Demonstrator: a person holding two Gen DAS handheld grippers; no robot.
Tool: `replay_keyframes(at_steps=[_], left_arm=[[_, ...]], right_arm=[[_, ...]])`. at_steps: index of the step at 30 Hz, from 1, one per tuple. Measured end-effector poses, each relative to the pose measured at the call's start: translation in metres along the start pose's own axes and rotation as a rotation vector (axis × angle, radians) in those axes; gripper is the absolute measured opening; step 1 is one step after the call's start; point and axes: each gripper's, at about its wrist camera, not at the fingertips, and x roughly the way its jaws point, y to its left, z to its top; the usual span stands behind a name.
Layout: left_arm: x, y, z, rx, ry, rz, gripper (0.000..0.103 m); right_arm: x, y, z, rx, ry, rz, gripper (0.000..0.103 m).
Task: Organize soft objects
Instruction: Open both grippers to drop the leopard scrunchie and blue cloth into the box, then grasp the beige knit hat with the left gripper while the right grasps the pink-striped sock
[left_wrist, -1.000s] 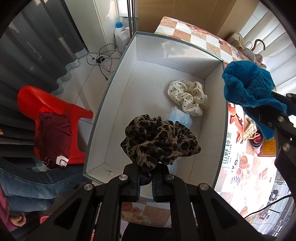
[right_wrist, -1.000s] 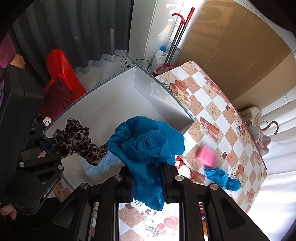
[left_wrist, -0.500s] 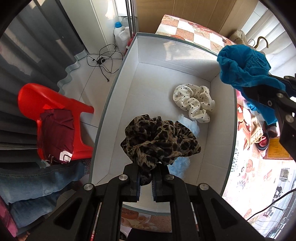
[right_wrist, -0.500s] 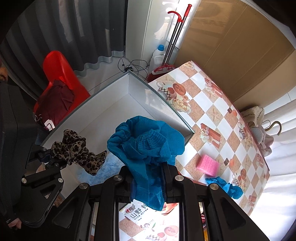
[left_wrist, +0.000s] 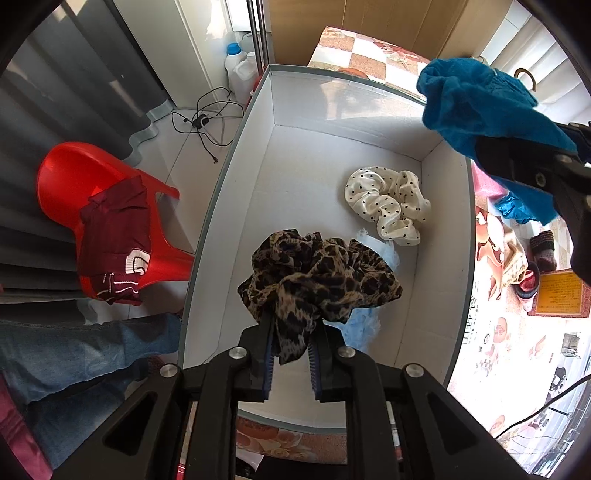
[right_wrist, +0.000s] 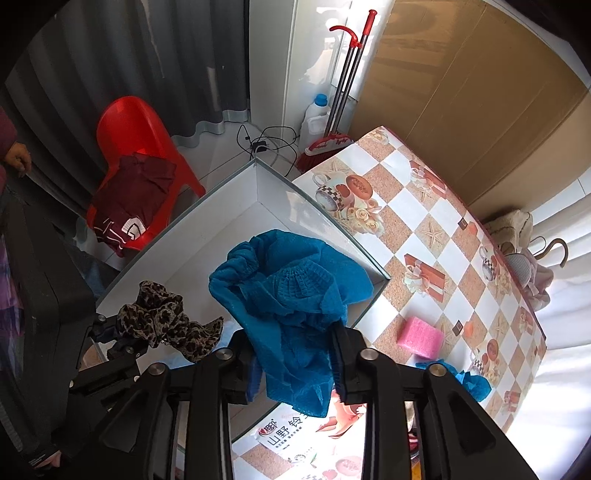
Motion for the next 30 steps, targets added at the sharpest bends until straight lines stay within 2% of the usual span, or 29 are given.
replay_keyframes(at_steps=[2, 5, 10, 13, 16, 22, 25, 26, 30], left_arm=[[-0.003, -0.001, 0.001, 0.008, -0.013, 0.002, 0.027], [-0.006, -0.005, 0.001, 0.023, -0.021, 0.009, 0.028], [-0.011, -0.011, 0.002, 0.037, -0.034, 0.007, 0.035], [-0.015, -0.016, 0.003, 0.042, -0.049, -0.023, 0.037], [-0.023, -0.032, 0.007, 0.072, -0.061, -0.097, 0.042], [-0.04, -0.12, 0.014, 0.306, -0.097, -0.212, 0.057], [-0.039, -0.179, 0.019, 0.455, -0.106, -0.266, 0.071], [-0.035, -0.199, 0.021, 0.507, -0.107, -0.268, 0.075], [0.001, -0.273, 0.024, 0.665, -0.061, -0.237, 0.076]], right_arm=[[-0.005, -0.002, -0.001, 0.007, -0.029, -0.032, 0.045], [-0.009, -0.006, -0.001, 0.02, -0.034, -0.04, 0.045], [-0.016, -0.022, -0.01, 0.077, -0.04, -0.051, 0.045], [-0.025, -0.039, -0.031, 0.142, -0.049, -0.066, 0.047], [-0.032, -0.06, -0.072, 0.24, -0.04, -0.082, 0.05], [-0.031, -0.09, -0.18, 0.438, 0.045, -0.099, 0.05], [-0.034, -0.101, -0.224, 0.54, 0.071, -0.099, 0.05], [-0.036, -0.103, -0.236, 0.566, 0.073, -0.101, 0.05], [-0.046, -0.104, -0.27, 0.618, 0.065, -0.115, 0.05]])
